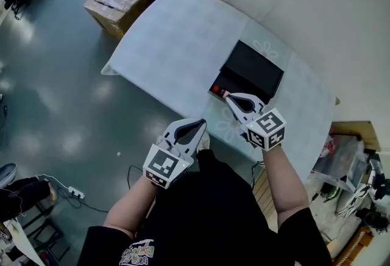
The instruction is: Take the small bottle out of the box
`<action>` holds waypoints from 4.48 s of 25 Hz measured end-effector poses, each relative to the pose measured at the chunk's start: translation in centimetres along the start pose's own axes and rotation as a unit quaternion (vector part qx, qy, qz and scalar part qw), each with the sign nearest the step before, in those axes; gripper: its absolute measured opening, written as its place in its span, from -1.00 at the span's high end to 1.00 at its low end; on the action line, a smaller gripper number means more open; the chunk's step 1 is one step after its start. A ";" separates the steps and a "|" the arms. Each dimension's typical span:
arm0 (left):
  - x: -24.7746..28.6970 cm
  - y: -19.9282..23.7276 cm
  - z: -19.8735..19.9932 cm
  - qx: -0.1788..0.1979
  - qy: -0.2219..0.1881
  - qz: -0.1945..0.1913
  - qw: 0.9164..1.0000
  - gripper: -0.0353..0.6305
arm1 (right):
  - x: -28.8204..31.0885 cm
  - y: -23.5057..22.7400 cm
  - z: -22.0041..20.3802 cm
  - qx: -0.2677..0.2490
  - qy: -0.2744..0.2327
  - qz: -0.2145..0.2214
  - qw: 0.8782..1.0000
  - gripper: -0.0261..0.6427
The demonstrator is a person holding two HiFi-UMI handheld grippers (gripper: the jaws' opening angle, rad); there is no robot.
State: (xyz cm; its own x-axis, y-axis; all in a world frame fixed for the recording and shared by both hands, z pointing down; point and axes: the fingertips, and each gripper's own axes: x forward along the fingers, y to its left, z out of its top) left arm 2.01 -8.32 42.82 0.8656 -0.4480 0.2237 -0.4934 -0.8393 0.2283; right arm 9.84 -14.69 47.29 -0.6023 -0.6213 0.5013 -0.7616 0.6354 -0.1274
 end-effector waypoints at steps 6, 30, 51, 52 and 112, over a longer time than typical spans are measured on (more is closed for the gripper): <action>1.1 0.7 -1.0 -0.004 0.011 0.012 1.000 0.81 | 2.3 -2.2 -2.0 -0.012 0.052 0.019 0.998 0.86; 3.5 2.2 -2.5 -0.036 0.037 0.042 0.998 0.81 | 9.6 -5.5 -9.2 -0.036 0.278 0.104 0.954 0.47; 3.4 3.0 -3.4 -0.057 0.043 0.053 0.996 0.81 | 11.7 -6.7 -12.4 -0.046 0.388 0.085 0.917 0.39; 3.4 3.0 -3.4 -0.057 0.043 0.053 0.996 0.81 | 11.6 -6.8 -12.6 -0.039 0.389 0.079 0.917 0.39; 0.2 0.9 -2.2 -0.010 0.062 0.009 0.998 0.81 | 1.8 -8.1 -4.0 0.075 -0.049 -0.123 0.988 0.43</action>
State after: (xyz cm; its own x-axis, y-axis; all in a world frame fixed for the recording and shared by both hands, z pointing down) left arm 1.59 -8.47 45.11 0.8398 -0.4202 0.3438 -0.5114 -0.8249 0.2410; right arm 15.93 -19.16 52.61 -0.4095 -0.7942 0.4489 -0.9102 0.3894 -0.1414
